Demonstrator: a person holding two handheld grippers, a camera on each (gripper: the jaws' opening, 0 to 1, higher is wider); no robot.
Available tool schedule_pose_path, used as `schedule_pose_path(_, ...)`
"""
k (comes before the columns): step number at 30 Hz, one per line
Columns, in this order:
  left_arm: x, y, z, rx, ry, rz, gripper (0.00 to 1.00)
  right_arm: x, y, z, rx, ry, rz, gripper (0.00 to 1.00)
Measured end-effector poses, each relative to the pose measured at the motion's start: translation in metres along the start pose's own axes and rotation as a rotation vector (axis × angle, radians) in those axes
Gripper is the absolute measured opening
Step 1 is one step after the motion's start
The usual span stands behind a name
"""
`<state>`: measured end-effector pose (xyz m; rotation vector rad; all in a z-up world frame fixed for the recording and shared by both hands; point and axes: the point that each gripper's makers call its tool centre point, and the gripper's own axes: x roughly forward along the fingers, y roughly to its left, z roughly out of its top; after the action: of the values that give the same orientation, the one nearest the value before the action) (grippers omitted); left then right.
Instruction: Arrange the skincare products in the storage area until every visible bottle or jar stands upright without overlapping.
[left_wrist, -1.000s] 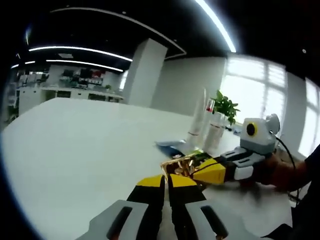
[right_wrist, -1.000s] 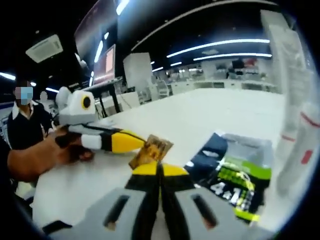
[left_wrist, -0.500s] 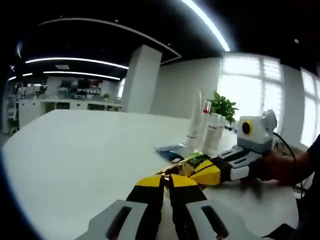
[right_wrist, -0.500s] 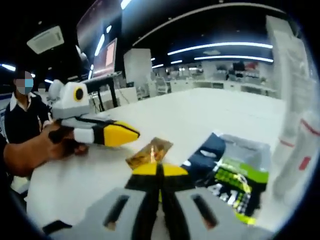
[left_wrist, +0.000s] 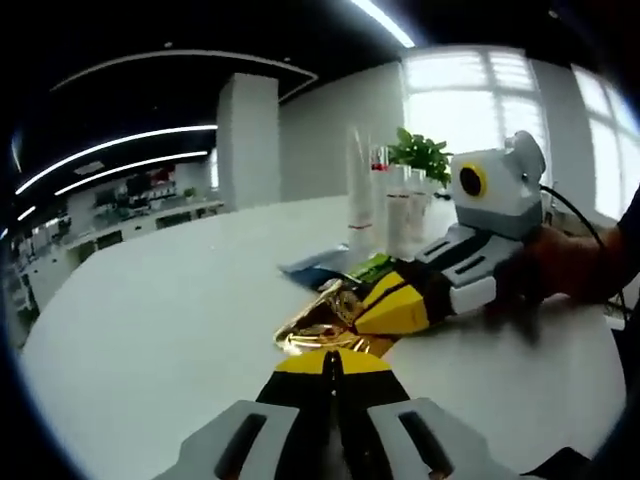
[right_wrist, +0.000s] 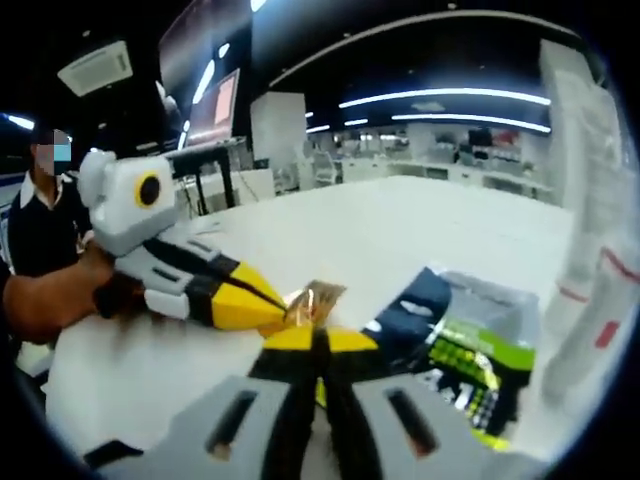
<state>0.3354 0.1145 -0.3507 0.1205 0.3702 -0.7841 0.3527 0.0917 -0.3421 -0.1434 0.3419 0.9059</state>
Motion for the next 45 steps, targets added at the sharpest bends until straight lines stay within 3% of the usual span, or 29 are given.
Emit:
schedule_pose_path(6, 0.0, -0.001, -0.001, -0.007, 0.001, 0.004, 0.0, -0.003, -0.003, 0.003, -0.024, -0.021, -0.018, 0.04)
schedule_pose_path(10, 0.0, -0.001, -0.001, -0.012, 0.001, 0.006, 0.0, -0.008, -0.016, 0.012, -0.02, -0.071, -0.062, 0.04)
schedule_pose_path(16, 0.0, -0.001, -0.001, -0.013, 0.001, 0.01, 0.0, -0.011, -0.012, 0.019, -0.019, -0.12, -0.046, 0.0)
schedule_pose_path(28, 0.002, 0.007, 0.0, -0.015, 0.002, 0.025, 0.0, 0.002, 0.003, 0.001, -0.151, -0.006, -0.015, 0.0)
schedule_pose_path(45, 0.0, 0.01, 0.0, -0.015, 0.002, 0.049, 0.0, 0.0, 0.003, 0.0, -0.195, -0.004, -0.029, 0.0)
